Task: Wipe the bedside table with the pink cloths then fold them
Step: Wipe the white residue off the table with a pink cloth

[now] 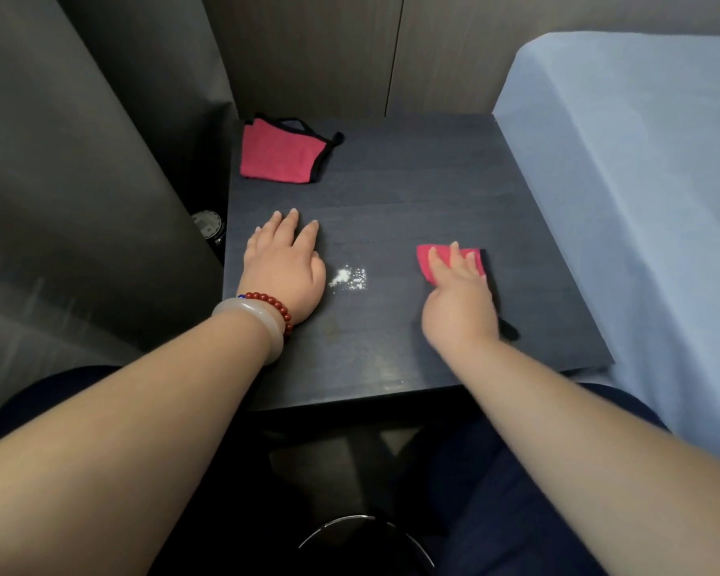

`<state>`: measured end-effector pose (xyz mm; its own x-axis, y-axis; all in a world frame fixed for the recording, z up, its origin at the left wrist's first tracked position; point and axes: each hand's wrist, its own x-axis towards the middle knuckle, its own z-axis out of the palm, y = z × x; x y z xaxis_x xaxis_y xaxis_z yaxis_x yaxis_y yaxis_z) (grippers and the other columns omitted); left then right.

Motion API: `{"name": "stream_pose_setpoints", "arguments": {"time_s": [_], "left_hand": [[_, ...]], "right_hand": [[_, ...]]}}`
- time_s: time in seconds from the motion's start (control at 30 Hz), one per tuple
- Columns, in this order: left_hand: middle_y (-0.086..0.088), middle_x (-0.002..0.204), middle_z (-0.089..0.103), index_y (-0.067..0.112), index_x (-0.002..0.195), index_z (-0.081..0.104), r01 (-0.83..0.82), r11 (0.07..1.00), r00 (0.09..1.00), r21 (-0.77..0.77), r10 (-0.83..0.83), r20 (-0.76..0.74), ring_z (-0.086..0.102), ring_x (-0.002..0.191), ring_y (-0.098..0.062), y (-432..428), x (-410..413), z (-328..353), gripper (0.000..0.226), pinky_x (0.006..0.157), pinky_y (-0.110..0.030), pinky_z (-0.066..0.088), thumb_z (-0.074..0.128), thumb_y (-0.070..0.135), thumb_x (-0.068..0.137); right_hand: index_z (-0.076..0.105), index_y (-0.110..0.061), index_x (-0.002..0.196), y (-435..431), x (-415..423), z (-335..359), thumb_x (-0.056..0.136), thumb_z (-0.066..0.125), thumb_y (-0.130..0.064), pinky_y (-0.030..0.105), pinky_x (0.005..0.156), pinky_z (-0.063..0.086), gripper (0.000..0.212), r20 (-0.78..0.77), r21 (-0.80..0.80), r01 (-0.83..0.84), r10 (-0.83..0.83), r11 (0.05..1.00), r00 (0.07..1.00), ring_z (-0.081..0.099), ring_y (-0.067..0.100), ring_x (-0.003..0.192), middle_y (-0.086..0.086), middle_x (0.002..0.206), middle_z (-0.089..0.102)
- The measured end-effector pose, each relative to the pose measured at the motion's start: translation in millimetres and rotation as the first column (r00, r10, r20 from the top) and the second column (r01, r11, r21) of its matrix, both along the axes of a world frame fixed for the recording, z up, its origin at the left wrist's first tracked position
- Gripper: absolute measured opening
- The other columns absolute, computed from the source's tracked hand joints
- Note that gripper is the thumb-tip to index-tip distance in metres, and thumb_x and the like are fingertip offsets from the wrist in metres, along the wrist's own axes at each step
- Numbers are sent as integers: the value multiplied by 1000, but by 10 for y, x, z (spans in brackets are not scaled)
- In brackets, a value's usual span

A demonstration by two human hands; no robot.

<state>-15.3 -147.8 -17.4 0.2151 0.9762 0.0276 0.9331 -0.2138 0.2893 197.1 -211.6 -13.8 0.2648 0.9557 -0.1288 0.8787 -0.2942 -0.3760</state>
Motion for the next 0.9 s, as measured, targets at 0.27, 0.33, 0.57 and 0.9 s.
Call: {"name": "stream_pose_setpoints", "arguments": {"time_s": [0.27, 0.33, 0.57, 0.9], "left_hand": [[-9, 159, 21, 22, 148, 32, 3, 1000, 999, -3, -4, -36, 11, 147, -27, 24, -3, -11, 54, 119, -45, 8, 34, 30, 96], [-8, 159, 21, 22, 148, 32, 7, 1000, 999, -6, -7, -36, 11, 147, -27, 25, -8, -9, 53, 119, -45, 8, 34, 30, 96], [-9, 159, 21, 22, 149, 31, 11, 1000, 998, -5, -11, -55, 11, 147, -27, 16, -15, 11, 55, 119, -46, 9, 33, 31, 95], [-9, 159, 21, 22, 148, 32, 14, 1000, 1000, -14, -14, -28, 11, 147, -27, -11, -10, 12, 53, 120, -45, 7, 34, 29, 96]], "right_hand": [[30, -25, 148, -193, -133, -34, 79, 25, -8, 35, 117, 5, 71, -29, 76, -257, 260, 963, 965, 5, 23, 148, 2, 160, 13], [27, -23, 149, 287, 211, -18, 86, 37, -2, 39, 116, 7, 67, -7, -29, -108, 108, 994, 994, 4, 27, 148, 8, 161, 8], [32, -23, 148, -634, -636, 44, 77, 25, -9, 23, 115, -5, 73, -193, 115, -165, 184, 980, 964, 1, 19, 148, 1, 160, 10], [25, -21, 149, 428, -132, 12, 87, 40, -7, 34, 115, 9, 65, -51, -33, -22, 20, 999, 999, 5, 30, 147, 12, 160, 6]]}}
